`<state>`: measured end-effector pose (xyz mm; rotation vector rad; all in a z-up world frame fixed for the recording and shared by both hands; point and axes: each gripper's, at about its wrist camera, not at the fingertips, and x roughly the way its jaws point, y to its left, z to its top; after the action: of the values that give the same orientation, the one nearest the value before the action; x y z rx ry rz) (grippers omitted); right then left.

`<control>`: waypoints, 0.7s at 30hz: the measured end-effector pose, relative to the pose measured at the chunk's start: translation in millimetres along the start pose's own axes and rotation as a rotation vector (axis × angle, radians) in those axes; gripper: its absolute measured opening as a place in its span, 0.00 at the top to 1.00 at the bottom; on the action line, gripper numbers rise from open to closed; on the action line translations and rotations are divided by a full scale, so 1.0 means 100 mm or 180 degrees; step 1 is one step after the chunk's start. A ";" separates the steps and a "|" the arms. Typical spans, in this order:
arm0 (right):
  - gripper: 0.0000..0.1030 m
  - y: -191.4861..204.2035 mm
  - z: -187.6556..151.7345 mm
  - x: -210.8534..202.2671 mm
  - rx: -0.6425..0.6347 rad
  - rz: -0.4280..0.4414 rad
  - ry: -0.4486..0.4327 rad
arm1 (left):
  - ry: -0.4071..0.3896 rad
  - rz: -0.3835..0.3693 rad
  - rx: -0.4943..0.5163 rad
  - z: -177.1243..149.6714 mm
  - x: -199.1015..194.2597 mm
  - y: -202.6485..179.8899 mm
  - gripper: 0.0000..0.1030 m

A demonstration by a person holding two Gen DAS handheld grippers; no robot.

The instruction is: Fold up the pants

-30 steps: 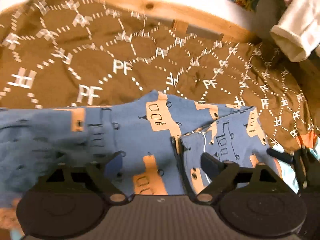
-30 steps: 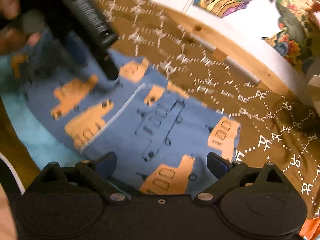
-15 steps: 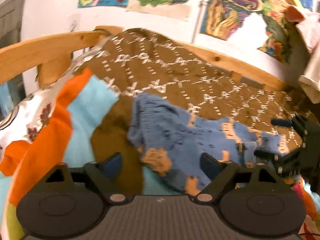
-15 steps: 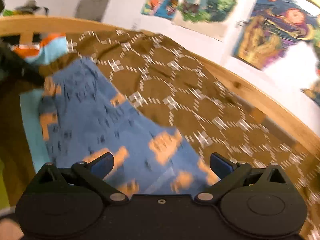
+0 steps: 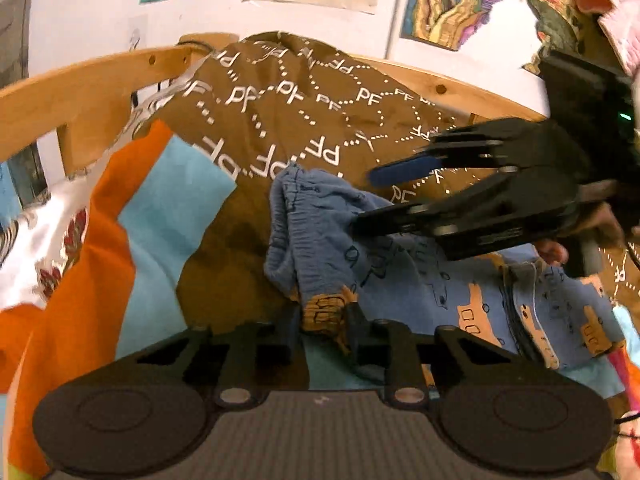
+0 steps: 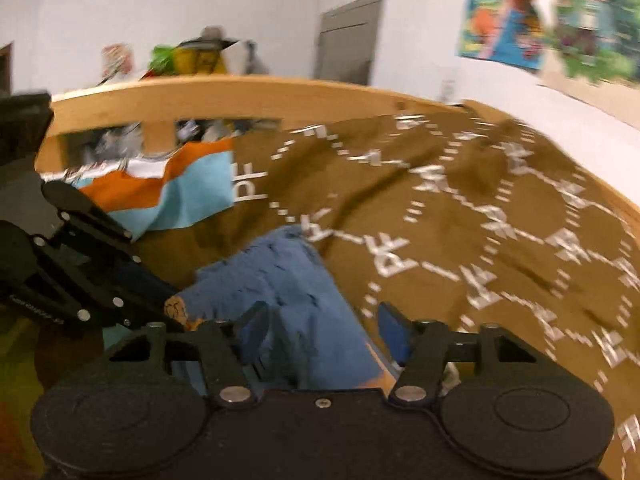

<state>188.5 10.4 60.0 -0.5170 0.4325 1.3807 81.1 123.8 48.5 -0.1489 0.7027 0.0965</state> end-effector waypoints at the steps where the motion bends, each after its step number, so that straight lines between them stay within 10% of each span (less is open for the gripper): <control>1: 0.61 0.03 0.03 0.08 -0.0080 0.0021 0.0049 | -0.0021 0.0008 0.0063 0.01 -0.01 -0.02 0.75; 7: 0.96 0.09 0.06 0.10 -0.0032 -0.0106 -0.0069 | -0.0367 -0.0002 0.0495 0.09 -0.19 -0.16 0.76; 15: 0.96 0.01 0.10 0.02 0.0047 -0.0482 -0.0154 | -0.0275 0.0243 0.0434 0.13 0.08 -0.07 0.74; 21: 0.85 0.07 0.05 0.28 -0.0010 -0.0676 -0.0023 | -0.0208 0.0241 0.0134 0.12 0.14 0.12 0.47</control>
<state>185.1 36.3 47.4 -0.5443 0.3589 1.1789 97.6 138.3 47.7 -0.0786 0.6447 0.1582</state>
